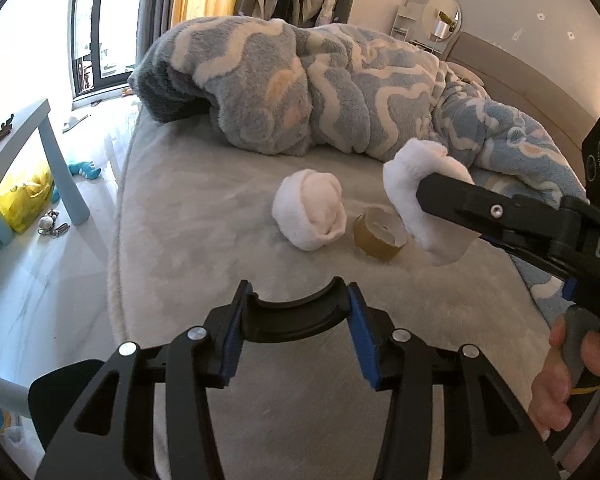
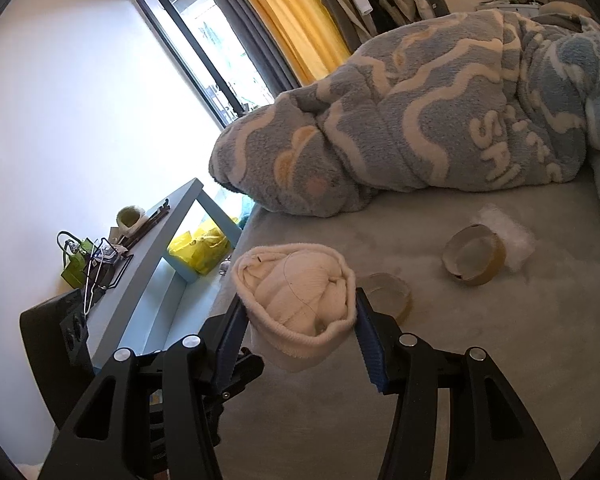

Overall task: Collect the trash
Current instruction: 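Grasp the black headband piece with the left gripper while the right gripper holds the sock, then carry both items over the bin and open the left gripper to drop the headband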

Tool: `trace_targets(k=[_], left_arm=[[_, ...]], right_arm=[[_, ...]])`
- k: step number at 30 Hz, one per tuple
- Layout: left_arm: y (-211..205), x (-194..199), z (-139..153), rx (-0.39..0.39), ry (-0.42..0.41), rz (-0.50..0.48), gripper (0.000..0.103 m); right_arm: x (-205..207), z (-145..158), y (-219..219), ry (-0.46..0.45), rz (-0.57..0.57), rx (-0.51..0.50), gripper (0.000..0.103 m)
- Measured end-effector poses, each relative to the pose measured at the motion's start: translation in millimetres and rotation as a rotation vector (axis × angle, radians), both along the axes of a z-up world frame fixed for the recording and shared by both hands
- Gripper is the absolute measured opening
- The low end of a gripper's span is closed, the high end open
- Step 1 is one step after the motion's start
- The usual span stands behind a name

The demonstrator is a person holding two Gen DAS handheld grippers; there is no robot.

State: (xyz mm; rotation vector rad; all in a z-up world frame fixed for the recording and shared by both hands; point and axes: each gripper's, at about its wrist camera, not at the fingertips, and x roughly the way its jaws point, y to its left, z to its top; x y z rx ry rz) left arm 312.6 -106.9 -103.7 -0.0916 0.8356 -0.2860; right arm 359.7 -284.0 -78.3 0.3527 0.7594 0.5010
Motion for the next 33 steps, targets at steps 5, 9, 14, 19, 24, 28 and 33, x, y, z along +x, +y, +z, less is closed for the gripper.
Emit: trace_targets(k=[5, 9, 14, 19, 24, 28, 33], left_arm=[[23, -13, 8, -0.018, -0.01, -0.001, 0.05], [39, -24, 15, -0.03, -0.015, 0.002, 0.05], [57, -39, 21, -0.04, -0.016, -0.005, 0.05], [76, -54, 21, -0.025, -0.011, 0.002, 0.05], [100, -69, 14, -0.01, 0.013, 0.022, 0.05], [121, -79, 10, -0.005, 0.029, 0.037, 0.05], [149, -90, 1, 0.016, 0.043, 0.065, 0.05]], right_arm=[[-10, 0, 18, -0.003, 0.011, -0.01, 0.053], [-19, 0, 33, -0.008, 0.022, -0.02, 0.053], [-30, 0, 53, -0.013, 0.041, -0.035, 0.053], [-42, 3, 76, -0.027, 0.066, -0.039, 0.053], [-57, 8, 101, -0.049, 0.097, -0.064, 0.053], [-65, 6, 119, -0.047, 0.117, -0.066, 0.053], [-74, 5, 148, -0.049, 0.151, -0.076, 0.053]])
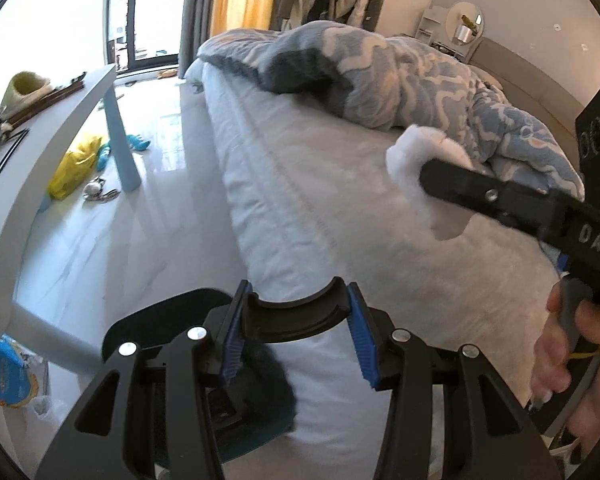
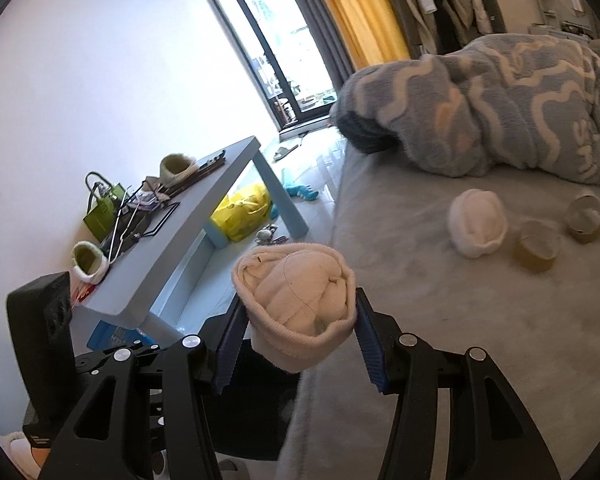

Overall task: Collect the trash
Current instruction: 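Carry both items over the bin and open the left gripper to drop the headband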

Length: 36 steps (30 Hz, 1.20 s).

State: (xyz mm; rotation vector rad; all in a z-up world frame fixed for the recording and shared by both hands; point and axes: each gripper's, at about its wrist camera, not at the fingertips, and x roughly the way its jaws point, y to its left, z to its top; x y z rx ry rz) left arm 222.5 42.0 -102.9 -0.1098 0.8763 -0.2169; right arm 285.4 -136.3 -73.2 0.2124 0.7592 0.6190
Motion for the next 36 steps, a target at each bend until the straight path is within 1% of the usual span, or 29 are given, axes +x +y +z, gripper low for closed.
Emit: trace_targets(k=[5, 9, 12, 15, 20, 23, 24, 26, 28, 30, 32, 36], left_arm=[[32, -7, -14, 0.003, 0.038, 0.039, 0.05], [50, -12, -26, 0.034, 0.064, 0.057, 0.051], [65, -13, -37, 0.022, 0.105, 0.068, 0.051], [77, -14, -48, 0.037, 0.145, 0.083, 0.051], [98, -17, -67, 0.014, 0.225, 0.111, 0.051], [112, -19, -76, -0.008, 0.258, 0.13, 0.055], [115, -19, -77, -0.008, 0.262, 0.136, 0.06], [120, -21, -78, -0.009, 0.269, 0.142, 0.065], [123, -23, -77, -0.004, 0.268, 0.139, 0.066], [126, -25, -76, -0.012, 0.259, 0.136, 0.072], [128, -27, -72, -0.017, 0.252, 0.129, 0.073], [133, -31, -64, -0.004, 0.221, 0.138, 0.073]], right_arm=[[-8, -1, 26, -0.002, 0.032, -0.02, 0.053], [-13, -3, 48, 0.002, 0.061, -0.037, 0.053], [-15, -5, 67, 0.001, 0.094, -0.052, 0.053], [-16, -6, 79, 0.005, 0.112, -0.061, 0.053], [-16, -12, 99, 0.018, 0.139, -0.071, 0.053], [-17, -11, 110, 0.027, 0.152, -0.07, 0.053], [-17, -11, 113, 0.027, 0.156, -0.072, 0.053], [-18, -13, 118, 0.033, 0.161, -0.078, 0.053], [-17, -17, 124, 0.046, 0.171, -0.09, 0.053], [-16, -25, 132, 0.063, 0.18, -0.112, 0.053], [-16, -31, 135, 0.078, 0.185, -0.126, 0.053], [-14, -42, 145, 0.103, 0.183, -0.148, 0.053]])
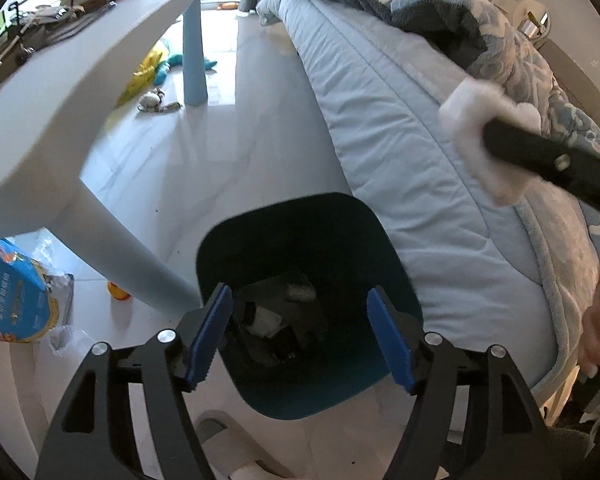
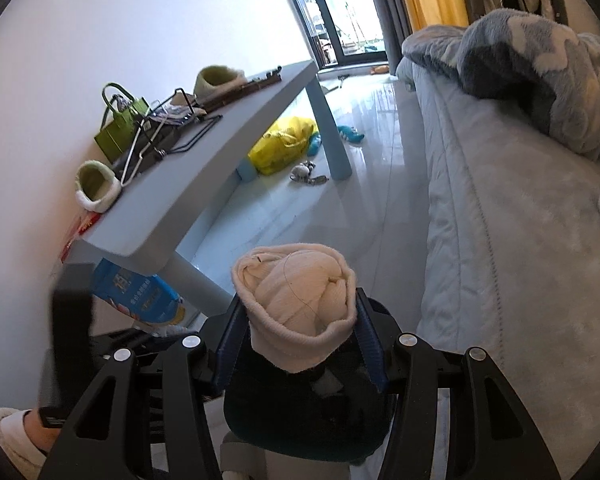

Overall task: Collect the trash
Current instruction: 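Carry both items over the bin and open the left gripper to drop the headband, then open the right gripper over the bin to drop the white sock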

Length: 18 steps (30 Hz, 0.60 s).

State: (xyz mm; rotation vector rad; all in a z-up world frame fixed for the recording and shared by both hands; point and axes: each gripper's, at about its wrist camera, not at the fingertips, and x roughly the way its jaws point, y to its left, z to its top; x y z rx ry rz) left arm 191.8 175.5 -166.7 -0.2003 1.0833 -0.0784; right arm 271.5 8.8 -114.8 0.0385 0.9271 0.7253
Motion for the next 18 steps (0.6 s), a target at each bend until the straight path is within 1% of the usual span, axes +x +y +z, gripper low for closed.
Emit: trace_targets(k=[3, 11, 18], left_arm=[[7, -5, 13, 0.004, -0.048, 0.014, 0.073], [19, -14, 49, 0.002, -0.149, 0.027, 0.073], [23, -20, 82, -0.035, -0.23, 0.021, 0.066]], right_arm=[[2, -9, 7, 0.016, -0.001, -0.028, 0.053], [4, -48, 29, 0.09, 0.024, -0.127, 0.053], [2, -72, 45, 0.157, 0.041, -0.173, 0.053]])
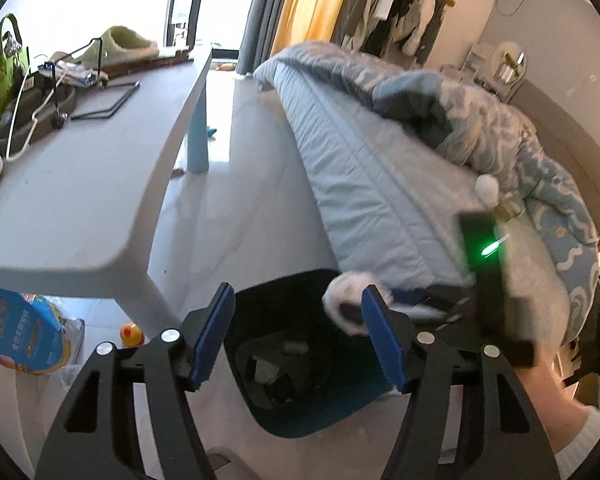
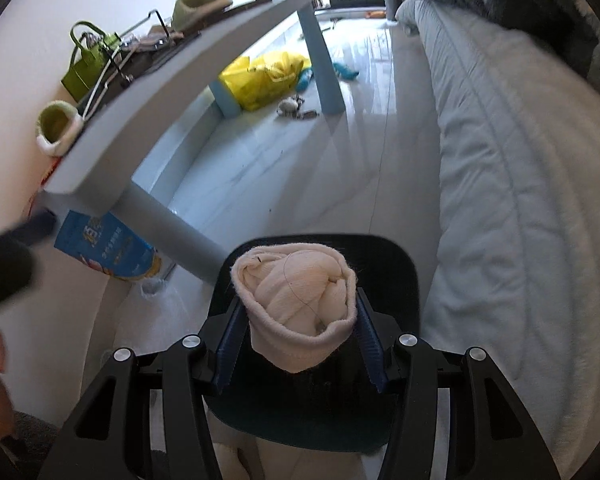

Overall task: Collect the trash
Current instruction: 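Open the right gripper over the bin to drop the white sock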

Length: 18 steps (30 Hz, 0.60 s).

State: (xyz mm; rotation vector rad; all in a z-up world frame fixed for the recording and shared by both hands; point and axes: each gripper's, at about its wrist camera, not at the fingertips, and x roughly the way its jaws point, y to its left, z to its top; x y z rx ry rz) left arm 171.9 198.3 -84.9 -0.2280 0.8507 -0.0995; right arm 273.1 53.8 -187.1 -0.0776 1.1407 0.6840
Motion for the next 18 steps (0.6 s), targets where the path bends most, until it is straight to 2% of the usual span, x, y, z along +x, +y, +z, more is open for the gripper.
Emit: trace_targets(k=[9, 12, 14, 18], left_arm=[[-7, -2, 27, -0.004, -0.071, -0.021, 0.054], [-11, -1, 36, -0.025, -0.095, -0.026, 0.054], [-12, -1, 40, -0.016, -0.108, -0.025, 0.054], [-14, -1, 47, -0.013, -0.127, -0.021, 0.054]], right_arm=[[-13, -38, 18, 0.054, 0.064, -0.114, 0.053], [-19, -44, 23, 0.061, 0.093, -0.148, 0.055], [-23, -48, 24, 0.059, 0.107, -0.18, 0.062], [-24, -44, 20, 0.044, 0.105, -0.184, 0.063]])
